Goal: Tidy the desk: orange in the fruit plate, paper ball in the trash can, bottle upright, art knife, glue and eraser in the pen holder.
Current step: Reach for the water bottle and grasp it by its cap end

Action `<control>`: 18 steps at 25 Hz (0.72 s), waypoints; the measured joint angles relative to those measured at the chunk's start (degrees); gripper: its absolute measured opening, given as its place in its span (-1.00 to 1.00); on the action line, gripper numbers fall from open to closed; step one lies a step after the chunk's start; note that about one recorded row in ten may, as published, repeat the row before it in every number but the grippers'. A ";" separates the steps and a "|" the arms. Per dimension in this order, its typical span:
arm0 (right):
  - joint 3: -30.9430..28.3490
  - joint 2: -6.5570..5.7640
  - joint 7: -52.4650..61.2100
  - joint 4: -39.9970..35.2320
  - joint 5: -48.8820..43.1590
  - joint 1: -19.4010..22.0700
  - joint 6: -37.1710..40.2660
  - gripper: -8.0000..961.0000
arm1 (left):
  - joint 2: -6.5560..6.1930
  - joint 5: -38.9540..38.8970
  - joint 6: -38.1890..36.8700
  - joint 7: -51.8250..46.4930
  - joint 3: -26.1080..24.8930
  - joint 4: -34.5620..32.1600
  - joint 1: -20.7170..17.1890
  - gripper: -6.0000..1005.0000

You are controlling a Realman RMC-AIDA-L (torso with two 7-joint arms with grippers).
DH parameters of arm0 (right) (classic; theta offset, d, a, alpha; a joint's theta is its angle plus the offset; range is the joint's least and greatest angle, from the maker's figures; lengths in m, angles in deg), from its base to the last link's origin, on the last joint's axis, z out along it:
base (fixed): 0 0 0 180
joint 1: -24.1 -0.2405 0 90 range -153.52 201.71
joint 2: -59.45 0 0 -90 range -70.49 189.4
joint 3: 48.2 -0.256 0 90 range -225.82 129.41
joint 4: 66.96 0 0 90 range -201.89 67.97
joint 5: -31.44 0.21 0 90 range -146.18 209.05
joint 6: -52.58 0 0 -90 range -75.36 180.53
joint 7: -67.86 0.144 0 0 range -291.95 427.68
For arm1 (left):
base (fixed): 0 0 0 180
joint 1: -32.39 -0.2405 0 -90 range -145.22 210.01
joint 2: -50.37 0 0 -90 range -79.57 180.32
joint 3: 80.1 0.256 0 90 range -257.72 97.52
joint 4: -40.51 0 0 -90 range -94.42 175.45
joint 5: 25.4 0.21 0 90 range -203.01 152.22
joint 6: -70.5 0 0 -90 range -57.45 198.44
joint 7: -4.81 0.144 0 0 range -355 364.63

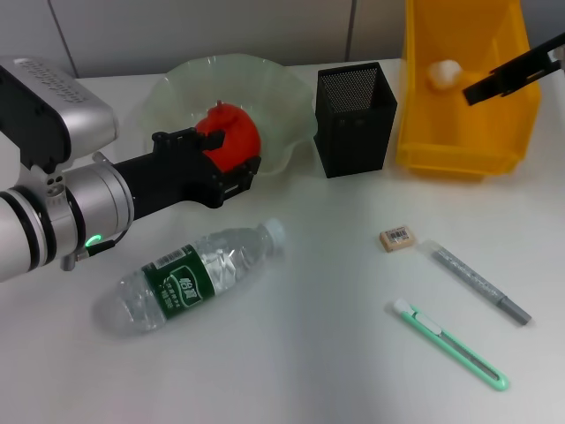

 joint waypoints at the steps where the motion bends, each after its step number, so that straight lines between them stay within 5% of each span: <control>1: 0.05 1.04 0.00 -3.76 3.97 1.90 2.17 -0.71 | 0.00 0.00 -0.09 -0.05 -0.18 0.00 -0.01 0.17; 8: -0.52 3.45 -2.84 -11.76 19.01 10.47 6.44 -0.71 | 0.00 0.01 -5.12 0.02 -3.28 0.04 0.83 0.17; 18: -1.91 5.51 -14.48 -6.70 30.25 20.48 7.77 -0.71 | -0.30 0.63 -14.56 0.19 -6.65 -1.58 1.97 0.17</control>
